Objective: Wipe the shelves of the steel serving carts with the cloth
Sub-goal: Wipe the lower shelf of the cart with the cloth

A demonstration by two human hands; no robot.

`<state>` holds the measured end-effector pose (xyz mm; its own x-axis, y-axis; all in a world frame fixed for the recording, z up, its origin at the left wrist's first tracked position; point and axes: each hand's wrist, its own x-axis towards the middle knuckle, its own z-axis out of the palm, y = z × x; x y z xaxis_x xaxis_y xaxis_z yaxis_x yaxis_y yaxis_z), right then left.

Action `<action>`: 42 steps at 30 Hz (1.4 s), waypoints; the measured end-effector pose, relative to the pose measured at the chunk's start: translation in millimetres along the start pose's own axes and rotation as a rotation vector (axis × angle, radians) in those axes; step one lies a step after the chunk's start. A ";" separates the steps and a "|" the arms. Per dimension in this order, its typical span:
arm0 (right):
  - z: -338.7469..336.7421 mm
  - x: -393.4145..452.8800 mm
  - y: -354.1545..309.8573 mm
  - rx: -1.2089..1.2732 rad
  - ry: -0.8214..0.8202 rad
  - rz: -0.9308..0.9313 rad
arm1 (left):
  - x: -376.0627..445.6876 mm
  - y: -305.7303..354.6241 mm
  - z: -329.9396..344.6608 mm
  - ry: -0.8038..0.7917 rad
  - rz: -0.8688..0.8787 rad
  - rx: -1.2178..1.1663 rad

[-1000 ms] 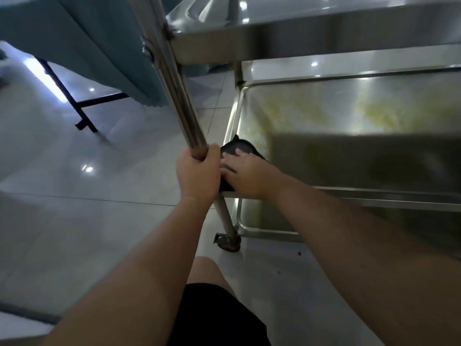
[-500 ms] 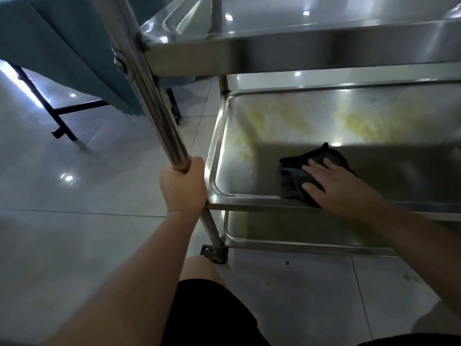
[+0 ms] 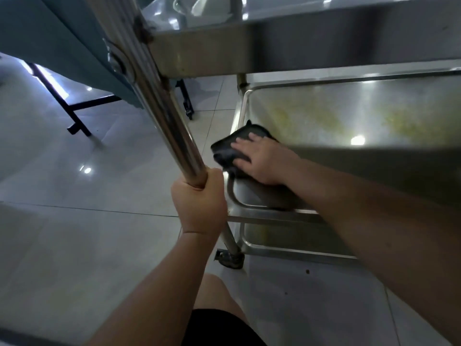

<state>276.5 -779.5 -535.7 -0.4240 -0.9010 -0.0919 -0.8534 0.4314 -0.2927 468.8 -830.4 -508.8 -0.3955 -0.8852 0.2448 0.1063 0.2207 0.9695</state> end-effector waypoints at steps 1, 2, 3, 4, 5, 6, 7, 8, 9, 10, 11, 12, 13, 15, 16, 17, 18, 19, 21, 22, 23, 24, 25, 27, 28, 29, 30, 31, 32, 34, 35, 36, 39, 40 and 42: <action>-4.1 15.7 6.2 -0.007 0.003 0.037 | 0.2 -0.1 0.6 0.009 0.004 0.002; -8.0 31.2 12.0 -0.014 0.005 0.071 | 0.5 -0.6 0.8 0.014 0.011 0.006; -11.7 45.8 17.2 -0.019 0.004 0.107 | 0.4 -1.2 0.7 0.010 0.020 0.007; -15.0 58.9 21.5 -0.017 0.001 0.147 | 0.2 -2.2 0.6 -0.002 0.034 0.003; -17.8 70.0 25.0 -0.007 0.000 0.188 | 0.0 -3.0 0.5 -0.015 0.051 -0.001; -19.6 78.6 27.5 0.004 0.001 0.220 | -0.4 -4.1 0.5 -0.024 0.067 -0.002; -20.1 84.0 28.8 0.008 0.011 0.239 | -0.6 -4.7 0.5 -0.030 0.081 -0.003; -20.8 86.1 29.1 0.004 0.023 0.239 | -0.6 -5.2 1.0 -0.033 0.093 -0.004; -21.6 84.6 27.6 -0.001 0.029 0.216 | -0.7 -5.1 1.2 -0.029 0.099 -0.002; -22.4 79.6 24.4 -0.005 0.027 0.173 | -0.9 -4.7 1.3 -0.022 0.098 -0.001; -22.8 71.8 19.6 -0.012 0.020 0.115 | -0.7 -3.7 1.7 -0.016 0.093 -0.004; -22.0 61.6 13.2 -0.021 0.011 0.047 | 0.3 -3.1 2.2 -0.012 0.085 -0.006; -19.9 48.9 5.1 -0.028 -0.003 -0.025 | 0.9 -2.6 2.6 -0.007 0.076 -0.004; -11.8 14.3 -12.9 -0.017 -0.024 -0.161 | 0.7 -0.6 2.9 -0.006 0.063 -0.003; -6.4 -6.8 -21.3 0.003 -0.028 -0.227 | 0.2 0.8 2.7 -0.014 0.058 -0.007; -0.9 -28.2 -28.5 0.031 -0.034 -0.289 | -0.3 1.9 2.2 -0.022 0.050 -0.004; 4.2 -48.3 -33.1 0.067 -0.044 -0.328 | -0.6 2.1 1.2 -0.026 0.039 0.004; 8.1 -64.3 -34.3 0.101 -0.056 -0.338 | -0.4 2.0 0.0 -0.029 0.028 0.013; 10.0 -79.4 -28.6 0.130 -0.089 -0.322 | 0.5 1.7 -0.2 -0.024 0.015 0.033; 7.9 -78.7 -24.6 0.121 -0.107 -0.314 | 1.0 1.4 0.6 -0.018 0.017 0.040; 4.9 -72.5 -20.3 0.101 -0.116 -0.299 | 1.0 1.2 1.2 -0.011 0.016 0.036; 1.5 -61.3 -15.6 0.075 -0.105 -0.264 | 0.6 1.3 1.4 -0.007 0.011 0.018; -2.4 -46.4 -10.4 0.044 -0.080 -0.203 | 0.4 1.1 1.9 -0.008 0.003 -0.003; -9.9 -11.3 -3.1 0.007 -0.050 -0.044 | 1.2 -0.4 2.4 -0.013 0.002 -0.005; -11.5 4.9 -3.1 0.014 -0.050 0.030 | 1.8 -1.0 2.1 -0.018 0.010 0.008; -11.1 17.7 -4.5 0.029 -0.049 0.090 | 2.8 -1.0 1.7 -0.022 0.017 0.016; -8.8 26.3 -6.6 0.042 -0.046 0.130 | 3.8 -1.0 1.9 -0.024 0.024 0.020; -6.6 29.7 -9.1 0.052 -0.042 0.149 | 4.3 -1.2 2.3 -0.024 0.031 0.024; -4.4 27.5 -12.0 0.062 -0.036 0.148 | 4.2 -1.6 2.8 -0.022 0.034 0.028; 0.4 10.1 -19.3 0.088 -0.005 0.110 | 3.7 -1.1 3.9 -0.024 0.027 0.026; 3.4 -2.3 -24.9 0.110 0.007 0.084 | 3.5 -0.3 3.7 -0.028 0.017 0.016; 6.8 -16.4 -31.5 0.131 0.009 0.057 | 3.5 0.7 3.7 -0.034 0.006 0.006; 19.9 -58.5 -52.2 0.124 -0.013 -0.021 | 4.0 3.5 4.2 -0.021 -0.020 0.016; 22.5 -69.4 -56.4 0.121 -0.013 -0.033 | 3.9 4.1 4.4 -0.017 -0.023 0.027; 22.0 -86.1 -59.7 0.127 -0.003 -0.032 | 4.2 5.0 4.4 -0.012 -0.039 0.042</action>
<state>370.6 -728.7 -531.2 -0.3959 -0.9145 -0.0830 -0.8212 0.3931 -0.4137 463.7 -831.2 -502.9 -0.4098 -0.8884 0.2071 0.0522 0.2038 0.9776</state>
